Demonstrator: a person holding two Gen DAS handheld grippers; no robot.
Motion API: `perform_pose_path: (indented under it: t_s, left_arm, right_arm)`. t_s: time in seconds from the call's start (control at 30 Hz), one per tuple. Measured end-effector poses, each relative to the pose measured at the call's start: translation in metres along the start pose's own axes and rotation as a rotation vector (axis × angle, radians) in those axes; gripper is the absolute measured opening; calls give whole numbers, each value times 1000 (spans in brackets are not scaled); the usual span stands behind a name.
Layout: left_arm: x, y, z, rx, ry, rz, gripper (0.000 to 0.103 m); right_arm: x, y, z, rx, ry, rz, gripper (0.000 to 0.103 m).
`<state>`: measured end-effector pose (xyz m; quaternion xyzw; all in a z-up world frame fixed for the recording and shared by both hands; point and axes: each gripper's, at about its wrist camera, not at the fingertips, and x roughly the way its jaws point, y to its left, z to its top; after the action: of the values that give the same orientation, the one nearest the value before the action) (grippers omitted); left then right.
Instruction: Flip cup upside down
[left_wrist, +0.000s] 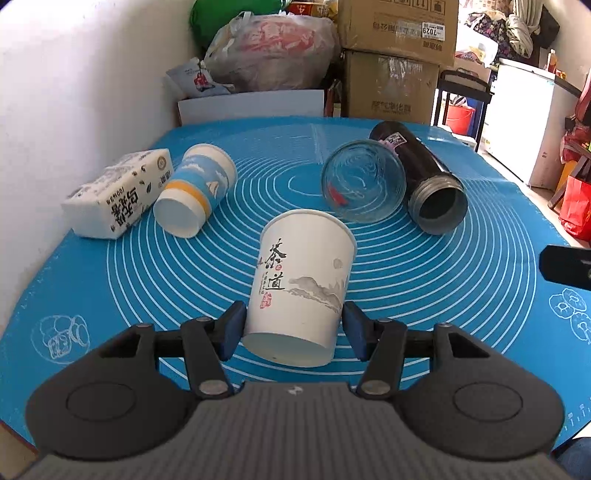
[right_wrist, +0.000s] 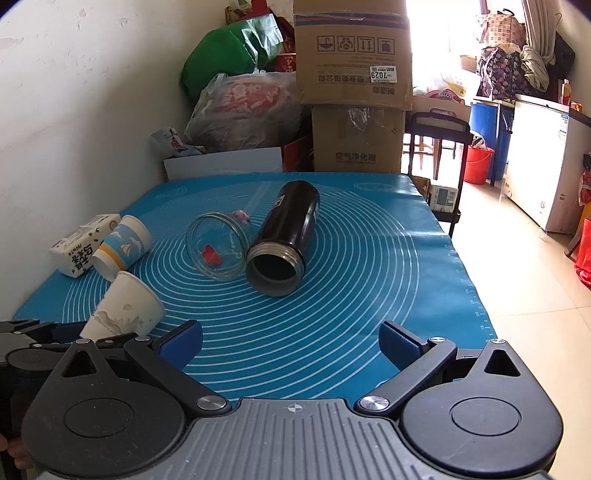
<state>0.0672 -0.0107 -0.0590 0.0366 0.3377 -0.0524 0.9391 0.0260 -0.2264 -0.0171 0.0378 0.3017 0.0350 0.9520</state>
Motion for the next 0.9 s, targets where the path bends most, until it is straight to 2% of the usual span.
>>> perform_pose_path:
  t_s: [0.17, 0.2, 0.27, 0.33, 0.9]
  left_arm:
    - [-2, -3, -2, 6, 3, 4, 61]
    - [-2, -3, -2, 4, 10, 6, 64]
    - [-1, -2, -1, -6, 21, 8, 79]
    - [-2, 0, -2, -15, 16, 10, 82]
    - [-7, 0, 0, -8, 1, 17, 84]
  right_arm:
    - [-1, 0, 1, -3, 3, -3, 103]
    - [-1, 0, 1, -3, 2, -3, 103]
    - [-2, 0, 0, -4, 1, -3, 103]
    - [-3, 0, 0, -7, 0, -1, 103]
    - [-7, 2, 1, -15, -7, 2, 103]
